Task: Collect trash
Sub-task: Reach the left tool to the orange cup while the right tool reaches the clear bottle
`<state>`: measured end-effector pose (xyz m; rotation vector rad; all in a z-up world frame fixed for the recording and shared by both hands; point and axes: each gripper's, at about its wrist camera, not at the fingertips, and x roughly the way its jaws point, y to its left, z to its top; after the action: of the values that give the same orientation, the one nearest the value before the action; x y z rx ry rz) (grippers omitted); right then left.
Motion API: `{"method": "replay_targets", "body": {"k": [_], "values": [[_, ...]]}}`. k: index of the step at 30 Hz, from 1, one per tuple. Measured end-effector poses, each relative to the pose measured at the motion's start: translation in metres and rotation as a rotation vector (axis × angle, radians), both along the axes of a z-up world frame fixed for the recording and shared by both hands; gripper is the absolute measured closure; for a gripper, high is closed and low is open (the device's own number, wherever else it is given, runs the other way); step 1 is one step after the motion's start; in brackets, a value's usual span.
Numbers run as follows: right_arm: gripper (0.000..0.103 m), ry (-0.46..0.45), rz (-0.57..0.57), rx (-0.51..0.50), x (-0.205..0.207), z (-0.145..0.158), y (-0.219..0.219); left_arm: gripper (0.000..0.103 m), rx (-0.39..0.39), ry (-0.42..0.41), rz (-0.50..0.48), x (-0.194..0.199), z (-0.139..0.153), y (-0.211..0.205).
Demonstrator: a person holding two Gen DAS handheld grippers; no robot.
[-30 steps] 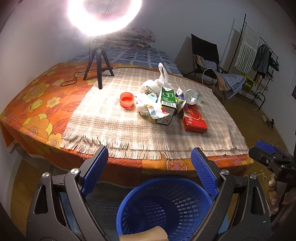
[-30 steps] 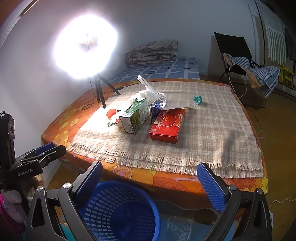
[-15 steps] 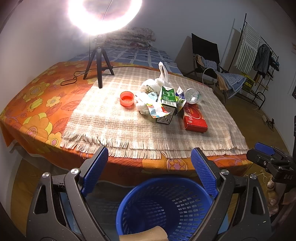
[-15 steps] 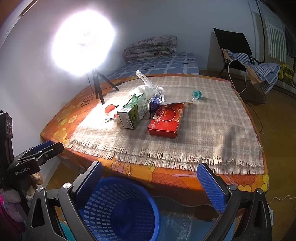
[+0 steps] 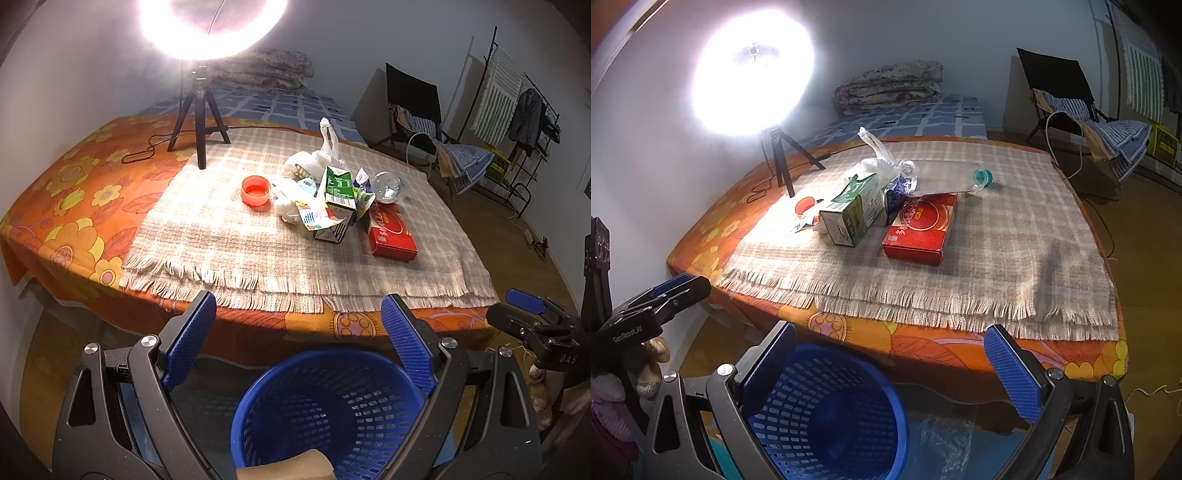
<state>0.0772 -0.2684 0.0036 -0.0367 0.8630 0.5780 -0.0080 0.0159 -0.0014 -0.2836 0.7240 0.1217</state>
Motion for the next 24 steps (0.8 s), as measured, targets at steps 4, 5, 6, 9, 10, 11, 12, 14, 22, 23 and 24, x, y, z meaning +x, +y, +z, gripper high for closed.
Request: {"method": "replay_targets", "body": {"k": [4,5,6,9,10,11,12,14,22,23,24], "values": [[0.0,-0.005,0.012,0.002,0.001,-0.003,0.002,0.01,-0.01,0.013,-0.001,0.0,-0.003,0.003],[0.0,-0.012,0.015,0.002,0.001,-0.004,0.002,0.01,-0.01,0.02,-0.001,0.004,-0.005,0.002],[0.0,-0.017,0.014,0.003,0.002,-0.004,0.002,0.01,-0.008,0.027,-0.003,0.007,-0.006,0.002],[0.0,-0.016,0.009,0.023,0.006,-0.005,-0.001,0.01,0.001,0.04,-0.006,0.014,-0.005,0.004],[0.0,-0.012,0.005,0.034,0.008,-0.004,-0.003,0.01,0.002,0.042,-0.003,0.016,-0.004,0.005],[0.0,-0.01,0.003,0.04,0.01,-0.002,-0.005,0.01,-0.002,0.044,-0.001,0.018,-0.003,0.009],[0.0,-0.012,0.001,0.042,0.013,0.0,-0.005,0.01,-0.005,0.048,-0.002,0.02,-0.002,0.011],[0.0,-0.026,-0.006,0.032,0.02,0.005,-0.006,0.01,-0.007,0.056,0.003,0.027,0.001,0.017],[0.0,-0.034,-0.036,0.001,0.072,0.028,0.005,0.01,-0.001,0.018,0.025,0.068,0.026,0.042],[0.0,-0.025,-0.043,0.003,0.081,0.029,0.006,0.01,-0.008,0.016,0.03,0.076,0.028,0.048],[0.0,-0.013,-0.053,0.011,0.09,0.029,0.007,0.01,-0.014,0.015,0.035,0.081,0.028,0.052]]}}
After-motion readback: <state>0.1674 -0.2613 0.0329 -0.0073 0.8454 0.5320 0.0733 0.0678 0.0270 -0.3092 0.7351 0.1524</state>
